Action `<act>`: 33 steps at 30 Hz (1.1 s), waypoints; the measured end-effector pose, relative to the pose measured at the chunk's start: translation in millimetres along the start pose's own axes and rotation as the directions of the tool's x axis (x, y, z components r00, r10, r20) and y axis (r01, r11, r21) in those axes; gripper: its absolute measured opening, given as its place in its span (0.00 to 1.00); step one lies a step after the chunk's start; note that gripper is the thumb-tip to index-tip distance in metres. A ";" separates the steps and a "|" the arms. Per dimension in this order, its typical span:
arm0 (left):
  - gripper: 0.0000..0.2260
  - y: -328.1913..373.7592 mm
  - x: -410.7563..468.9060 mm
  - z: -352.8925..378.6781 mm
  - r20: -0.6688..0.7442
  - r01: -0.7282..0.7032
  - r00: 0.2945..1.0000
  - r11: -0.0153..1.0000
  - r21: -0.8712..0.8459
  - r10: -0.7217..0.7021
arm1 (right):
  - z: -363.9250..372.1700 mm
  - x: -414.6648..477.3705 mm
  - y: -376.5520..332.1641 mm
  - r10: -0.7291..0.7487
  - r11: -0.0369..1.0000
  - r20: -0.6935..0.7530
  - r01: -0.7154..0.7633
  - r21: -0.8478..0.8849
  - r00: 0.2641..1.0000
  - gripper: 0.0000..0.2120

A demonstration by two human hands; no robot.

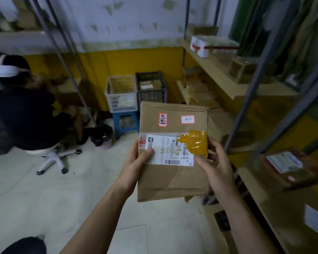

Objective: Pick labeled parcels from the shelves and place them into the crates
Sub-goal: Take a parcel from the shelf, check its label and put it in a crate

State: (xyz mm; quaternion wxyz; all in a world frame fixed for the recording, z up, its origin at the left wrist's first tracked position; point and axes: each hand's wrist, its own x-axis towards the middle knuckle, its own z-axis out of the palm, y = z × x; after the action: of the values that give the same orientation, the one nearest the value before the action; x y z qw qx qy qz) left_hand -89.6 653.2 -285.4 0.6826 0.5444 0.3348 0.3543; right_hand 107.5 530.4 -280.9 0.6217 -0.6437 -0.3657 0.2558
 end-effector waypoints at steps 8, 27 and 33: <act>0.22 10.3 80.9 -75.1 -0.132 -0.015 0.991 1.000 0.025 0.018 | 87.9 108.6 -0.5 0.003 1.000 0.169 -0.002 -0.011 0.986 0.24; 0.13 43.3 412.9 -124.1 -0.469 -0.039 0.875 0.983 0.182 0.121 | 204.6 491.7 66.9 0.026 1.000 0.433 -0.030 0.003 0.901 0.24; 0.12 40.3 517.4 -145.6 -0.433 0.011 0.893 0.956 0.293 0.122 | 220.0 582.1 88.7 0.106 0.991 0.447 -0.129 0.021 0.888 0.20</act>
State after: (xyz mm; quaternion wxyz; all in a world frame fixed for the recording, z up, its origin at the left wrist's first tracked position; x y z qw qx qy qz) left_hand 54.4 1172.1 -309.5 0.4904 0.5512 0.5145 0.4369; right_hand 298.9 1128.1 -316.8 0.5209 -0.5734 -0.4519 0.4424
